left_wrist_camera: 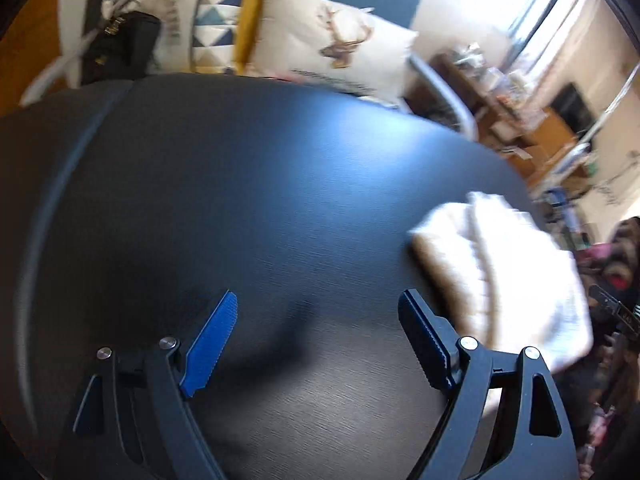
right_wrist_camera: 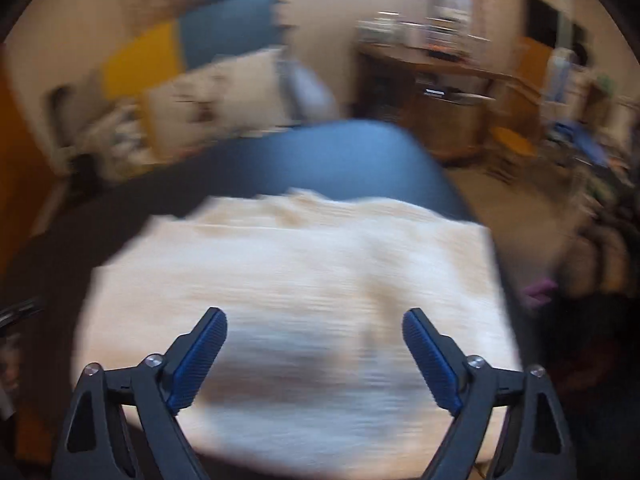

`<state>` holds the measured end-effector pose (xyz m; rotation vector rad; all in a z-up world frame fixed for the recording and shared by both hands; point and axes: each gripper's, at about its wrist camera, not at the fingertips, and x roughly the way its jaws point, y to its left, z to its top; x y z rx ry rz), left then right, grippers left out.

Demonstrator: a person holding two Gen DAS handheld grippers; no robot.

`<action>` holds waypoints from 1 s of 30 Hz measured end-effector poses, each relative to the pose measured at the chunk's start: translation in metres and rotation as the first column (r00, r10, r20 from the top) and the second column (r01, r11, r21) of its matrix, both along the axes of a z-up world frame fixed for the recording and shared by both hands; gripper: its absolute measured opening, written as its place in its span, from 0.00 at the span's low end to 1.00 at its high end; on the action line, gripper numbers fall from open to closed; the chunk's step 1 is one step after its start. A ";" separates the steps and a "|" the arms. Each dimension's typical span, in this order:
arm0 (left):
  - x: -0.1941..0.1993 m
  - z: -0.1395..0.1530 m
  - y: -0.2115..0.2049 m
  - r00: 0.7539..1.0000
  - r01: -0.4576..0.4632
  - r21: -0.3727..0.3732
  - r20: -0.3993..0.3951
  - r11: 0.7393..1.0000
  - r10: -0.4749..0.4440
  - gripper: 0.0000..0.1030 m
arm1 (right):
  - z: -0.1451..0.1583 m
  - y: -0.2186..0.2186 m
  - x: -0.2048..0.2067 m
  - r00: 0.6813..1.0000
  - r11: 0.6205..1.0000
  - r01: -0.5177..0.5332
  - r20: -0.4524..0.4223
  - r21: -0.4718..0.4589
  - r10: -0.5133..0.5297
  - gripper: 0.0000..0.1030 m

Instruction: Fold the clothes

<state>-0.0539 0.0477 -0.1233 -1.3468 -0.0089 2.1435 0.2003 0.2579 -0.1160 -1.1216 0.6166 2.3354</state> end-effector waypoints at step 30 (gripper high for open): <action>0.040 -0.001 -0.067 1.000 0.019 0.028 -0.010 0.999 -0.018 0.83 | -0.016 -0.094 0.115 0.919 0.990 -0.132 0.380 0.049 0.104 0.24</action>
